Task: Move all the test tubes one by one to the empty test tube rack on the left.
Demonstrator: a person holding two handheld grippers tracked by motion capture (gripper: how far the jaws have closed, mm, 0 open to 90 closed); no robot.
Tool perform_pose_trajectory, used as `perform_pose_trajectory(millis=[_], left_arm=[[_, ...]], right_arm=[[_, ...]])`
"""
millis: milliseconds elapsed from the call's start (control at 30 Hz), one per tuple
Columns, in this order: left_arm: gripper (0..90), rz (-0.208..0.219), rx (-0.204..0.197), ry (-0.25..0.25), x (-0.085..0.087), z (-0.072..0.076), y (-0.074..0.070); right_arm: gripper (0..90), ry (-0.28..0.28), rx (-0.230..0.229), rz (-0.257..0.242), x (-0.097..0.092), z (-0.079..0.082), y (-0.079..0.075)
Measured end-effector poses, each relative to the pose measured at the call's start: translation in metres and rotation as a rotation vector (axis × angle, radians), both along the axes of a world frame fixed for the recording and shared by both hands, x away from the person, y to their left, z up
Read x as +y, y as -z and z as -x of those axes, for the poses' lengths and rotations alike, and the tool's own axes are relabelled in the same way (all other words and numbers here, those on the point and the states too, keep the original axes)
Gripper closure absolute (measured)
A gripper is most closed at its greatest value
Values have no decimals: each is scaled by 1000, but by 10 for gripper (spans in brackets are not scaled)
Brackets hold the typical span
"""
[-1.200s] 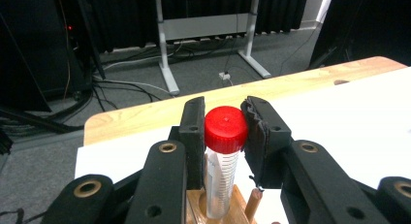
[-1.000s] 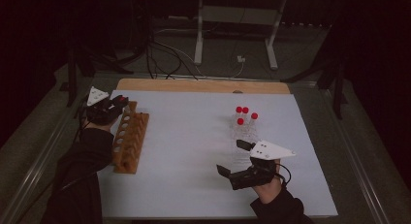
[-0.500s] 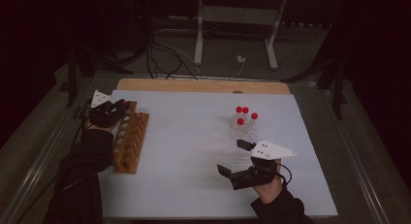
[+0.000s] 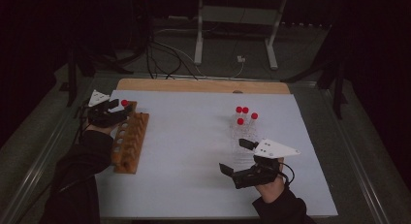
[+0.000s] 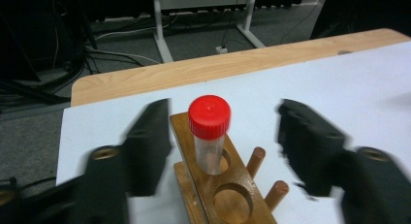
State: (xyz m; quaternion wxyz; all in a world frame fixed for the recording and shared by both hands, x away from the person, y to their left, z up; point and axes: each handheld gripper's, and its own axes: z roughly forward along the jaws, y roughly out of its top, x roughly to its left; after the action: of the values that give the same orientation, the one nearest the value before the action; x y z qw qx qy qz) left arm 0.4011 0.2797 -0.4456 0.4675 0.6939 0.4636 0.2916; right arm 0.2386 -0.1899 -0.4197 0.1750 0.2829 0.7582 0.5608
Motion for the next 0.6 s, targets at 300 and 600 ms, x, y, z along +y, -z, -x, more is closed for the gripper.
perform_pose_trajectory(millis=[300,600], left_arm=[[22,59,-13,96,-4,25,-25],[7,68,-36,250,-27,62,-36]], right_arm=[[0,24,-6,2,-9,-3,-3],[0,58,-23,-30,-25,-11,-9]])
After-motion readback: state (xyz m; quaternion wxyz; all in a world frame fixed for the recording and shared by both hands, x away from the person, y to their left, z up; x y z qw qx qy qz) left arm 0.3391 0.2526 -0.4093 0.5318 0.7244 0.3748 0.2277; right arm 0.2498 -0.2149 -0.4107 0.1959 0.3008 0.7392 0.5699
